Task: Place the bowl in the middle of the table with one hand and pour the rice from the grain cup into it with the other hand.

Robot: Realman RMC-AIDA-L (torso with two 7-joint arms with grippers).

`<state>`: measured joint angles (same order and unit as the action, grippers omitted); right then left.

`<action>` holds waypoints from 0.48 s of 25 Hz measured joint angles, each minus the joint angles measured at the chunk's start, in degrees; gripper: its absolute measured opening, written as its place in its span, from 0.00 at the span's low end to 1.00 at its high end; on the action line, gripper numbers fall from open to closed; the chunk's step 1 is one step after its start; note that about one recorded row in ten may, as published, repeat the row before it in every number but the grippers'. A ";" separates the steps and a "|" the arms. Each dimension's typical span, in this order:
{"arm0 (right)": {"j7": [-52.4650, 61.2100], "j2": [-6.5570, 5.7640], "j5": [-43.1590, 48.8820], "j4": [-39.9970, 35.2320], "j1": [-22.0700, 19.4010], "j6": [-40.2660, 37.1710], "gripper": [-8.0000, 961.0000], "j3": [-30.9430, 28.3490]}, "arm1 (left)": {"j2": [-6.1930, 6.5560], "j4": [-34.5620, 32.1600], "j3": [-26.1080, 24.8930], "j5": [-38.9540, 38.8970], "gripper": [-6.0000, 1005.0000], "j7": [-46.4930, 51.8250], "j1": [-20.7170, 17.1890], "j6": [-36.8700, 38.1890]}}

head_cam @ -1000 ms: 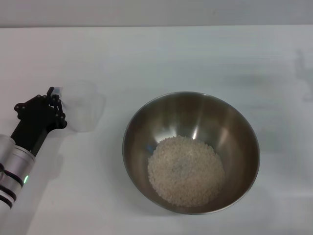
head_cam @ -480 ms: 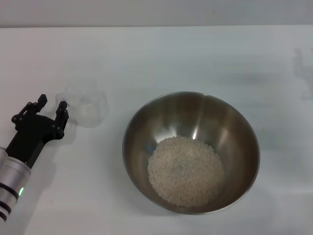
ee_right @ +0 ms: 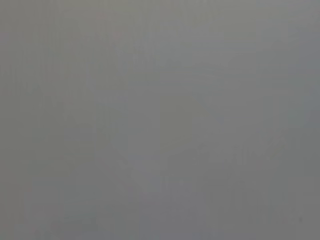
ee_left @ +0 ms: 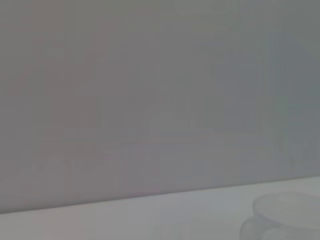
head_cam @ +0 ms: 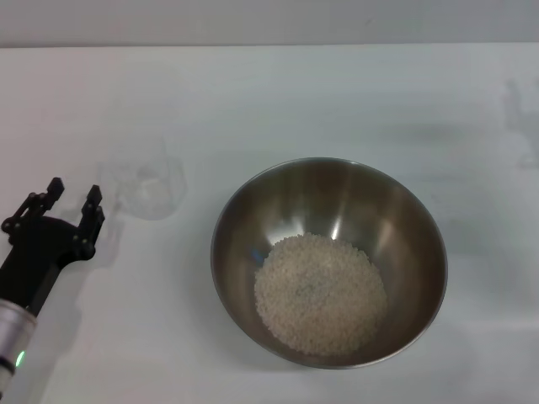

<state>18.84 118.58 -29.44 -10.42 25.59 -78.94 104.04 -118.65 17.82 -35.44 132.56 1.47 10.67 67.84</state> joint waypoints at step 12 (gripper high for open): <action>-0.51 0.29 0.32 0.04 1.43 5.99 0.50 0.23 | -0.08 -0.81 2.75 -0.29 0.50 0.03 -3.52 10.24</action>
<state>18.33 118.87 -29.11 -10.38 27.02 -72.95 104.28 -118.73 17.01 -32.69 132.27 1.50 7.15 78.07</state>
